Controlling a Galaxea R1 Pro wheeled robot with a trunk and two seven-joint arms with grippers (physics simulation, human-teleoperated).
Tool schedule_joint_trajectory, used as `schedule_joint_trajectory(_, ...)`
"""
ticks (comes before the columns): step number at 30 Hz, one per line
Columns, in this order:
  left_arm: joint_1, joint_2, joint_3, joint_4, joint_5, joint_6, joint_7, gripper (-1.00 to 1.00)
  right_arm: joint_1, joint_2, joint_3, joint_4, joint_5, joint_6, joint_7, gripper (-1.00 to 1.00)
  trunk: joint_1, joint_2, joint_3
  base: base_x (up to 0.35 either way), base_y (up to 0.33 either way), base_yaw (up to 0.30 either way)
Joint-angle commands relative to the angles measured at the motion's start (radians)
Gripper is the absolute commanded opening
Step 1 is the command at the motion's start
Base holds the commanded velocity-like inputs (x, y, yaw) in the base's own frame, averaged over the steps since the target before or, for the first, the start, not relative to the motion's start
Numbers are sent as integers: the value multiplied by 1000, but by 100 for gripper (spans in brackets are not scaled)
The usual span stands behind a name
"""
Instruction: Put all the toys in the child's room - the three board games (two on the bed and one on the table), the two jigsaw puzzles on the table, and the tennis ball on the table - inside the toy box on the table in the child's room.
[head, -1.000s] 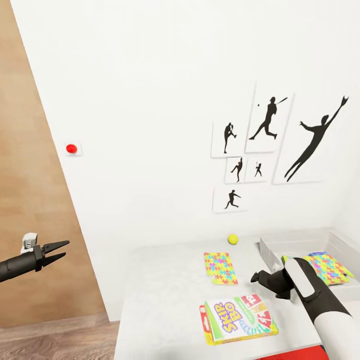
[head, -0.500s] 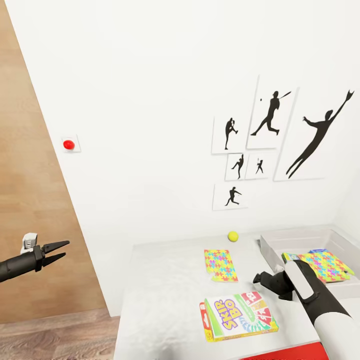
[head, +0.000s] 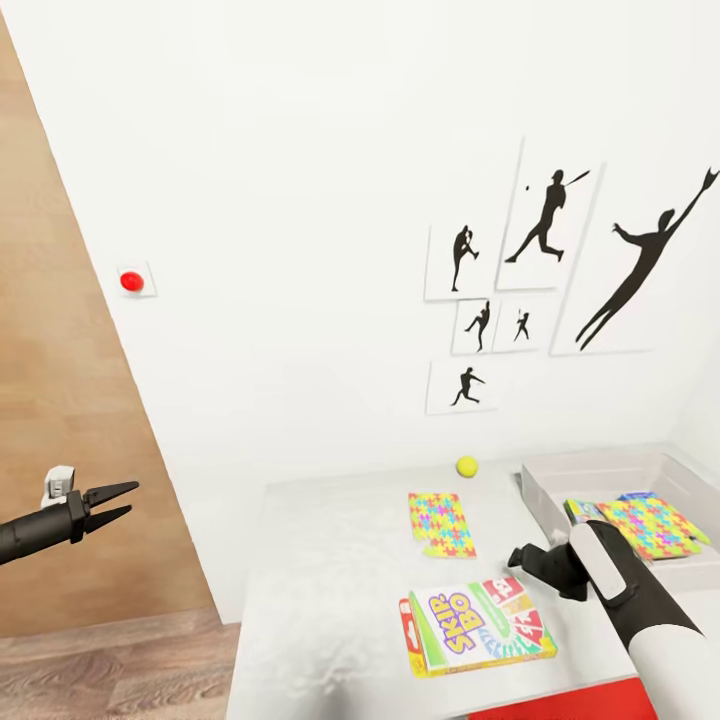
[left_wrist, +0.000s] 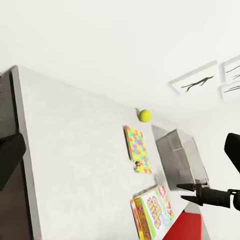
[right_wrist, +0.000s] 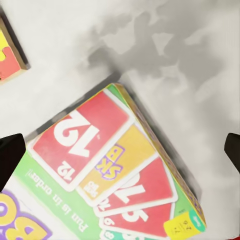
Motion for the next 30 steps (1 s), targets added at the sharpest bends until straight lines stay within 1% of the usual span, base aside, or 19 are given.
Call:
schedule_joint_trajectory(1, -1, 0, 0, 0, 3, 8, -2, 100, -1, 0, -1, -1, -10, 2, -4, 100, 1, -3, -4, 0, 0, 0)
schedule_joint_trajectory(11, -1, 0, 0, 0, 3, 8, -2, 100, -1, -1, 1, -1, -8, 1, 50, 100, 1, -3, -21, 0, 0, 0)
schedule_joint_trajectory(18, -1, 1, 0, 0, 3, 8, -2, 100, 0, -5, 1, -1, -8, 1, 73, 100, 1, -3, -32, 0, 0, 0)
schedule_joint_trajectory(26, -1, 0, 0, 0, 3, 8, -2, 100, 0, -25, 2, -1, -9, 1, 94, 100, 1, -3, -45, 0, 0, 0)
schedule_joint_trajectory(30, -1, 0, 0, 0, 3, 8, -2, 100, 1, -38, 2, -1, -10, 1, 119, 100, 1, -3, -52, 0, 0, 0)
